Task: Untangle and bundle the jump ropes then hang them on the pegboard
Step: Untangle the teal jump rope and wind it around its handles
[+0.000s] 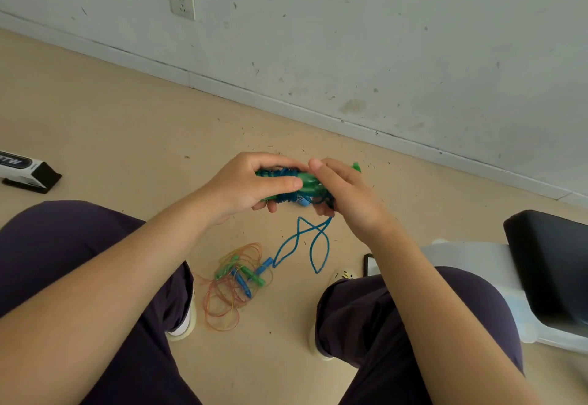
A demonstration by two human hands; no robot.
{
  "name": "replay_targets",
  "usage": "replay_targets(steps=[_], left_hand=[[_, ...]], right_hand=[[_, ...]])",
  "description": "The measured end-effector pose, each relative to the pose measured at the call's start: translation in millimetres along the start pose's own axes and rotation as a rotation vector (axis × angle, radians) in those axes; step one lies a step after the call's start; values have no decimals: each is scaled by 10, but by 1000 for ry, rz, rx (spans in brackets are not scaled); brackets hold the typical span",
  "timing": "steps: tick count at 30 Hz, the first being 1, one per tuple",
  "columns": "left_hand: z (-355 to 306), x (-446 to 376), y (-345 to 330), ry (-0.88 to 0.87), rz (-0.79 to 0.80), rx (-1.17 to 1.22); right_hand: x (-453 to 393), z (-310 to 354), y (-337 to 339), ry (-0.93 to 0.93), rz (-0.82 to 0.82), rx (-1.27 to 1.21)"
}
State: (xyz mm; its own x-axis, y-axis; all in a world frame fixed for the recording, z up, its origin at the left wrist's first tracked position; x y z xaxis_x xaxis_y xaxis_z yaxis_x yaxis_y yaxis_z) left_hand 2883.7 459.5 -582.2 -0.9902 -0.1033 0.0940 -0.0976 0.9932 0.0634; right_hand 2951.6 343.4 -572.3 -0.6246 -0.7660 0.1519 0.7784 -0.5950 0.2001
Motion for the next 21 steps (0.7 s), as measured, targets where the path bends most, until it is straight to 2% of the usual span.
replay_targets(steps=[3,6,9,14,21], left_hand=[[13,-11,79,-7,-71,103],[17,-36,103,-12,-57,229],[21,-48,141,-23,-79,224],[61,-30,392,-44,-294,313],[47,-4,488,-87,-370,337]], right_hand=[[10,3,-96,0,60,-34],[12,-40,-135,-23,77,6],[3,-82,-155,-25,105,58],[-55,-243,-186,-90,120,200],[-83,-194,-197,-68,55,210]])
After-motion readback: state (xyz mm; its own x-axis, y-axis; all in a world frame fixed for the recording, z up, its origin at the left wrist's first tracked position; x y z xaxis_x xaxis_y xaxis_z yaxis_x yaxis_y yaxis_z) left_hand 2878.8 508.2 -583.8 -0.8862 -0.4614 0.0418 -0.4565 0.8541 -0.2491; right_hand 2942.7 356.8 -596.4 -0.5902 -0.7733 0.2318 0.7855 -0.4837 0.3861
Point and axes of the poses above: each hand's wrist, its own x-axis away from the middle knuckle, its own y-axis out of the back of the hand, z = x × y, the point moved 10 cm from there along -x, towards the middle knuckle, and after that the axes turned 5 degrees about z, right-handed, at the moved point
